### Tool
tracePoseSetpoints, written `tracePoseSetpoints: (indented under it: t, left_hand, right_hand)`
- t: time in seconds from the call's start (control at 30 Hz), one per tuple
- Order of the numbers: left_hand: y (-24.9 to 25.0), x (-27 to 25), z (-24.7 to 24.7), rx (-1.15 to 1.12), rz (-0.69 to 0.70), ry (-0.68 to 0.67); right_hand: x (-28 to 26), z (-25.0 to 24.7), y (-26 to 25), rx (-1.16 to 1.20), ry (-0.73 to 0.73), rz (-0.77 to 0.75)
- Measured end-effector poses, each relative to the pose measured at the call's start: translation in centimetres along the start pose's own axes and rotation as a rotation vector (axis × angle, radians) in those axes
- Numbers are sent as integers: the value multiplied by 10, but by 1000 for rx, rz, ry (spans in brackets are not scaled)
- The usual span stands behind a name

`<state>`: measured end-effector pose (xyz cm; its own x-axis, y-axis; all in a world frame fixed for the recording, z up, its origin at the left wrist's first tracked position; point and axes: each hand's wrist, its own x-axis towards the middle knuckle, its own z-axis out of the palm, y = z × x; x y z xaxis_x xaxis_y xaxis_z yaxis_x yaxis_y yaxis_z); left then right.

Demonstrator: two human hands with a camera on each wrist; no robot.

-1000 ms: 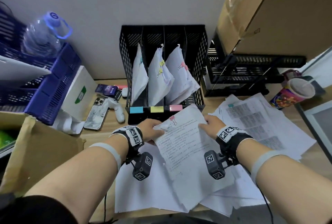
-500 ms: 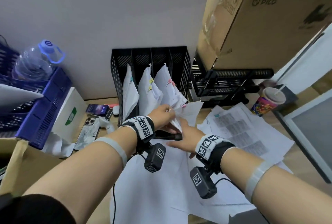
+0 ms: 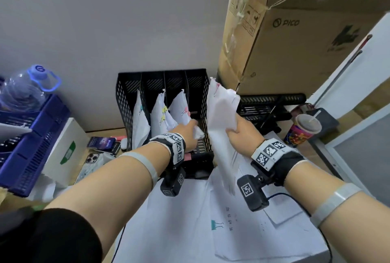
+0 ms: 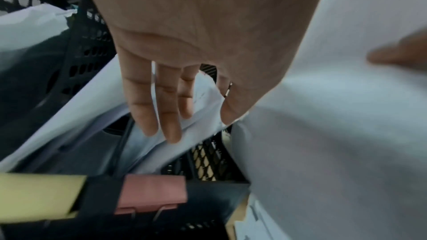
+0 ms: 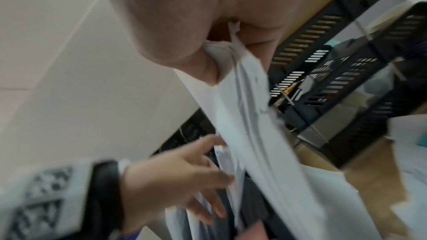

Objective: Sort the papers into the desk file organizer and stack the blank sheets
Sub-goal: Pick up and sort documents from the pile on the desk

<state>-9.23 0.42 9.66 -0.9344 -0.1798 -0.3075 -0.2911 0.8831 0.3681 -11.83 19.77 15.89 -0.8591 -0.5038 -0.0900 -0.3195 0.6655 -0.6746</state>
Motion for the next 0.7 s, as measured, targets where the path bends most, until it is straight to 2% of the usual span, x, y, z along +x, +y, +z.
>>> tracePoseSetpoints:
  t: [0.2,0.27,0.33,0.43,0.6,0.7]
  left_hand:
    - [-28,-6,-11,-47,-126,163]
    - [-37,-9,-16,-64,-140,185]
    - [-44,-12,-19,-66,-143,209]
    - [-46,-16,-18,-73,-144,181]
    - [-50,-17,-18,-111,-113,169]
    - [-54,-17,-18,-104,-101,170]
  right_hand:
    - [26,7,-22,168,-142,-63]
    - [36,14,-32,143,-97,-79]
    - [47,21,-44,128,11,-59]
    - [65,37,-55,134,135,-19]
    - [83,68,-48,66,52,84]
    - [91,75,-48,95,80,93]
